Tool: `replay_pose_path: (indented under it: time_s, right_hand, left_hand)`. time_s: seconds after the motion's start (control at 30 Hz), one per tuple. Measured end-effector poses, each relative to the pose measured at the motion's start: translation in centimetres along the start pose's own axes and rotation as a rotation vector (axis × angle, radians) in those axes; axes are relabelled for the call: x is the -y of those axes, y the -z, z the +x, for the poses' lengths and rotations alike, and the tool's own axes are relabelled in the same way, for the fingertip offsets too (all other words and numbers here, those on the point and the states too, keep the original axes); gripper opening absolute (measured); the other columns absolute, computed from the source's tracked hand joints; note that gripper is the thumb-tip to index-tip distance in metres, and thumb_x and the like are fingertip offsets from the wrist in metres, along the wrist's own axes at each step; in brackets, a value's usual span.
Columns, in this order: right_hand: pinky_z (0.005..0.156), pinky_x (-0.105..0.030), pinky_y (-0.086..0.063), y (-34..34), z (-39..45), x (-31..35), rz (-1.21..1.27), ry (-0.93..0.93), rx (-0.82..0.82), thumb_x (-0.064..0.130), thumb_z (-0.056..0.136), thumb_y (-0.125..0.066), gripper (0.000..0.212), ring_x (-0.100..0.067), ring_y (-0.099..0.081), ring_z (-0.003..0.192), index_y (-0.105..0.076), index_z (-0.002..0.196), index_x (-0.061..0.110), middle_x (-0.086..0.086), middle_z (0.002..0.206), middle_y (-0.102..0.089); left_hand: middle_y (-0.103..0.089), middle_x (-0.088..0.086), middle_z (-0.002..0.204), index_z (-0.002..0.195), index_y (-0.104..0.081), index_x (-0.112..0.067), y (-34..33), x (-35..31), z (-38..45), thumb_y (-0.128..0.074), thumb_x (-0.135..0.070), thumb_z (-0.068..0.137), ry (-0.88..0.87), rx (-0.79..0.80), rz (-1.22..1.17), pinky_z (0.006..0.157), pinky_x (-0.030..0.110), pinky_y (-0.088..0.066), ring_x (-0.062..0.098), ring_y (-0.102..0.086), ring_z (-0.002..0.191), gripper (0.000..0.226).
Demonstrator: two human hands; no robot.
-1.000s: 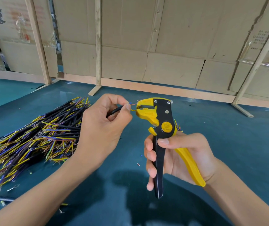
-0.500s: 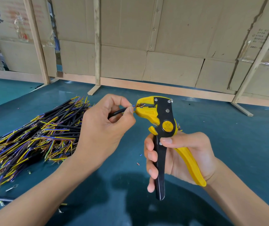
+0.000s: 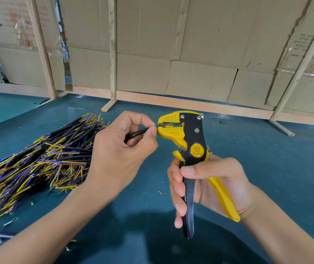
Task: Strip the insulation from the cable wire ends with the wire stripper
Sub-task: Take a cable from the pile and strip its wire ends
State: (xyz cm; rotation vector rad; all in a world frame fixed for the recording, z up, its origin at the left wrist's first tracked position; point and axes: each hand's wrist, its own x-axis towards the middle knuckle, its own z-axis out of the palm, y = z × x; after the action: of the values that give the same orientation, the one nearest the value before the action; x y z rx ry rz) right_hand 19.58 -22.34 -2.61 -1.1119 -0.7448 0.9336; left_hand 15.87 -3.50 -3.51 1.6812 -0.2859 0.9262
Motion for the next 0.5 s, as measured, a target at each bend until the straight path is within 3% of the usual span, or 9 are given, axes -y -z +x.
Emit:
replay_pose_path:
  time_s: [0.23,0.43,0.5]
  right_hand:
    - [0.065,-0.049,-0.058,-0.37,0.01,0.15,-0.071,0.032,-0.023,-0.002,0.088,-0.048,0.016,-0.032,-0.063,0.058,-0.058,0.076,-0.002,-0.015,0.068,-0.058]
    - [0.063,-0.046,-0.058,-0.76,0.10,0.11,-0.084,0.042,-0.008,0.004,0.085,-0.055,0.014,-0.030,-0.062,0.056,-0.060,0.072,0.000,-0.015,0.066,-0.057]
    - [0.063,-0.045,-0.058,-0.85,0.15,0.08,-0.071,0.047,0.008,0.005,0.086,-0.054,0.015,-0.030,-0.062,0.057,-0.060,0.073,0.000,-0.014,0.066,-0.057]
  left_hand:
    - [-0.034,-0.013,0.053,0.087,-0.061,-0.026,0.30,-0.43,-0.07,-0.060,-0.033,0.086,-0.095,0.004,0.031,0.050,0.010,-0.027,0.002,-0.029,0.049,0.007]
    - [-0.034,-0.009,0.057,0.089,-0.059,-0.032,0.38,-0.33,-0.26,-0.060,-0.030,0.088,-0.122,0.003,0.023,0.052,0.008,-0.028,0.001,-0.030,0.050,0.002]
    - [-0.037,0.000,0.058,0.090,-0.058,-0.034,0.36,-0.44,-0.38,-0.059,-0.028,0.090,-0.155,-0.013,0.048,0.053,0.006,-0.028,0.001,-0.031,0.050,0.007]
